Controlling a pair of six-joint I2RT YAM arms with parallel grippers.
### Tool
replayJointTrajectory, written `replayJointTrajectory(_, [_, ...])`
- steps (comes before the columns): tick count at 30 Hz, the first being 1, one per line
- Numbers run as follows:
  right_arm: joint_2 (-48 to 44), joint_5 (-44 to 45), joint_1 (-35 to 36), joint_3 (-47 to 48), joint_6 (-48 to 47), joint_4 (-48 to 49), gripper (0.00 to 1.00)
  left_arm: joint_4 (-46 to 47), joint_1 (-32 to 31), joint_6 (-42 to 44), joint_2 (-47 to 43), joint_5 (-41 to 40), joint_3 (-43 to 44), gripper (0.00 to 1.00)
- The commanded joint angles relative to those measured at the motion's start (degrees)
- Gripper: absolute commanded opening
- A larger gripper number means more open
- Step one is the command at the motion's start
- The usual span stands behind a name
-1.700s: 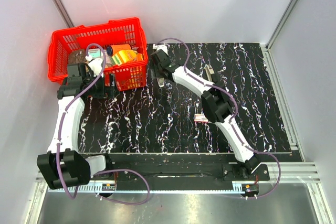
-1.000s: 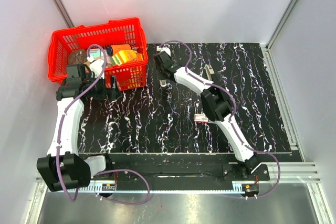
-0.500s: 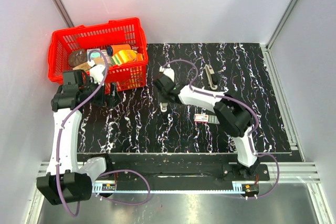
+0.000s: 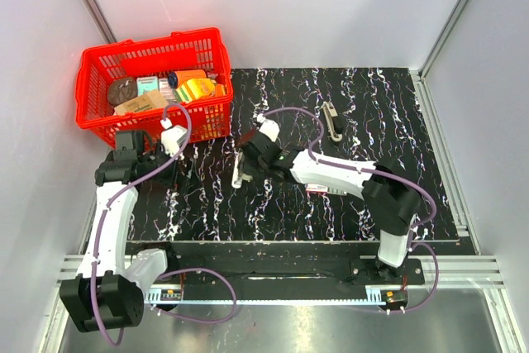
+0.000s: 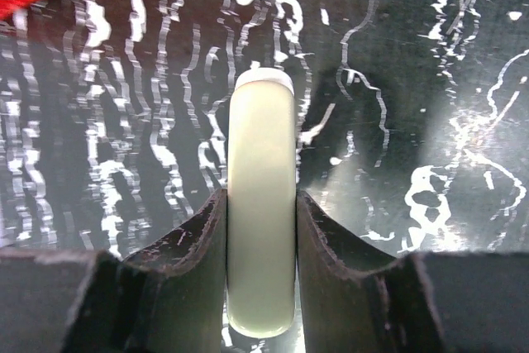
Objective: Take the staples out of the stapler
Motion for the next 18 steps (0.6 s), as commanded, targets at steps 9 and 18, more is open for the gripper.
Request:
replayJointTrajectory(9, [-7.7, -3.8, -0.1, -1.6, 7.6, 10.2, 0.00, 7.8, -5.8, 9.3, 3.3, 2.8, -3.8, 0.99])
replayJointTrajectory(18, [-10.5, -6.9, -0.1, -2.7, 8.9, 14.2, 0.00, 6.1, -5.8, 16.9, 11.7, 5.5, -2.3, 0.99])
